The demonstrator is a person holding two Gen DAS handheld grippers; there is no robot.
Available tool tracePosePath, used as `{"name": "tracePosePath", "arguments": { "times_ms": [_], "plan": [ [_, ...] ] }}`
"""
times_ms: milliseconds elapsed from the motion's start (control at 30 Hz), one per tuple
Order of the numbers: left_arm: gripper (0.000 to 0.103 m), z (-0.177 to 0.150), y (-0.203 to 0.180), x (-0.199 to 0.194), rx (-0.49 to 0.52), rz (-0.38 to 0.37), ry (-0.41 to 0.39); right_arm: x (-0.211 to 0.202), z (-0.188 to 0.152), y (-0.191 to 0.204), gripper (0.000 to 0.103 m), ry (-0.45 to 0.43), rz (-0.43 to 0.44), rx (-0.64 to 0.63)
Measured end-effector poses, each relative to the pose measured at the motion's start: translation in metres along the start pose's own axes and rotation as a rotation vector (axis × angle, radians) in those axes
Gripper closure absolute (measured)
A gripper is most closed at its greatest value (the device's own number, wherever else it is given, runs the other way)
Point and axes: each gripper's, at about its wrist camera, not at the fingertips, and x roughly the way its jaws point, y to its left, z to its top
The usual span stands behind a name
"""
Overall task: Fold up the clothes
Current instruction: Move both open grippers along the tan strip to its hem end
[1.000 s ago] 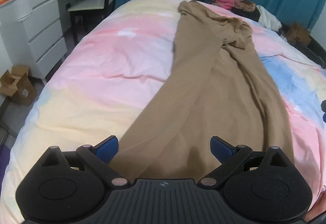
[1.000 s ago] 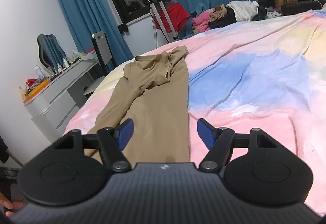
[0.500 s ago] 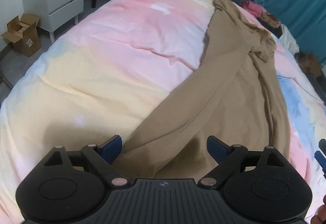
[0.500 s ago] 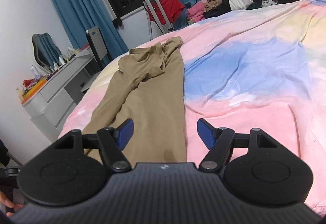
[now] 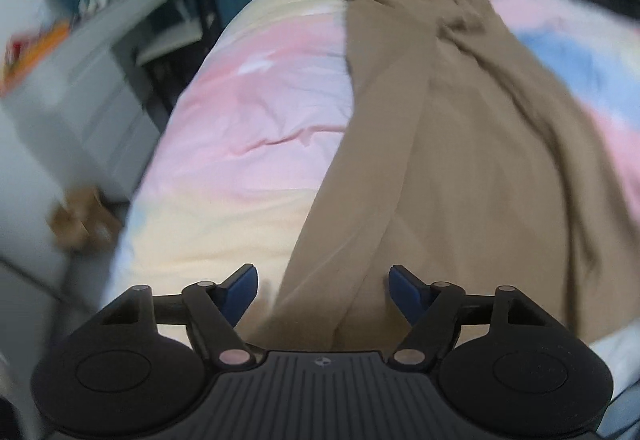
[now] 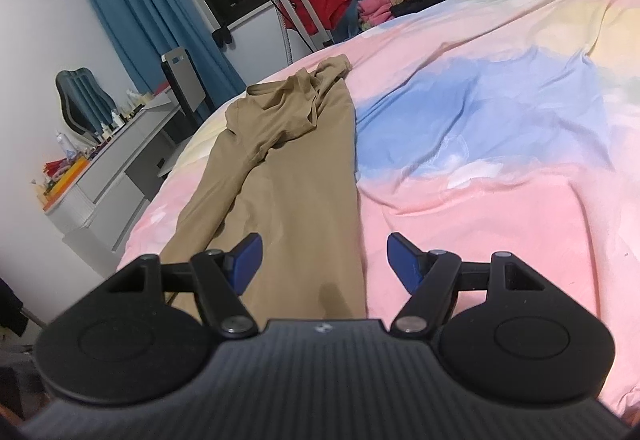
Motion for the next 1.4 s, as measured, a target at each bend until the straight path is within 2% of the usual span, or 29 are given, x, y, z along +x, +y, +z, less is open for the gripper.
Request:
{"name": "tracePosePath", "arguments": {
  "times_ms": [67,133,200,300,367,633,700,800,933,1000,1033,1100,1133,1167,1233,1333,1400],
  "plan": [
    [0.048,-0.001,-0.008,0.006,0.049,0.006,0.030,0.000,0.000,0.001,0.032,0.004,-0.001,-0.003],
    [0.078,-0.002,-0.015,0.008,0.094,0.013,0.050,0.001,-0.001,0.001,0.032,0.011,-0.004,-0.006],
    [0.096,-0.003,-0.022,0.004,0.145,0.029,0.034,0.002,-0.001,0.001,0.032,0.019,-0.008,-0.008],
    [0.099,-0.004,-0.030,-0.013,0.195,0.043,-0.023,0.003,-0.001,0.000,0.032,0.028,-0.011,0.002],
    [0.100,-0.003,-0.032,-0.030,0.212,0.023,-0.057,0.004,-0.001,-0.004,0.032,0.035,-0.009,0.021],
    [0.101,0.014,-0.060,-0.091,0.207,-0.170,-0.152,0.008,-0.001,-0.010,0.032,0.055,-0.007,0.065],
    [0.101,0.017,-0.076,-0.093,0.234,-0.209,-0.156,0.007,-0.001,-0.010,0.032,0.053,-0.012,0.063],
    [0.101,0.014,-0.097,-0.084,0.289,-0.226,-0.149,0.008,-0.001,-0.011,0.032,0.054,-0.019,0.065],
    [0.100,0.002,-0.112,-0.048,0.296,-0.251,-0.081,0.008,0.000,-0.014,0.032,0.053,-0.024,0.067],
    [0.098,-0.004,-0.112,-0.028,0.284,-0.261,-0.046,0.009,-0.001,-0.014,0.032,0.058,-0.023,0.067],
    [0.091,-0.007,-0.111,-0.020,0.276,-0.272,-0.024,0.010,-0.001,-0.014,0.032,0.062,-0.023,0.065],
    [0.083,-0.010,-0.107,-0.008,0.249,-0.287,-0.001,0.011,-0.002,-0.014,0.032,0.072,-0.023,0.061],
    [0.075,-0.010,-0.102,-0.006,0.223,-0.294,-0.002,0.012,-0.003,-0.014,0.032,0.076,-0.023,0.059],
    [0.070,-0.011,-0.097,-0.006,0.200,-0.308,-0.007,0.012,-0.004,-0.015,0.032,0.081,-0.021,0.059],
    [0.050,-0.011,-0.082,-0.010,0.139,-0.356,-0.025,0.012,-0.005,-0.016,0.032,0.092,-0.016,0.063],
    [0.032,-0.008,-0.054,-0.017,0.021,-0.446,-0.075,0.014,-0.009,-0.018,0.032,0.117,-0.012,0.073],
    [0.021,-0.005,-0.036,-0.018,-0.082,-0.468,-0.120,0.016,-0.011,-0.019,0.032,0.134,-0.012,0.080]
  ]
}}
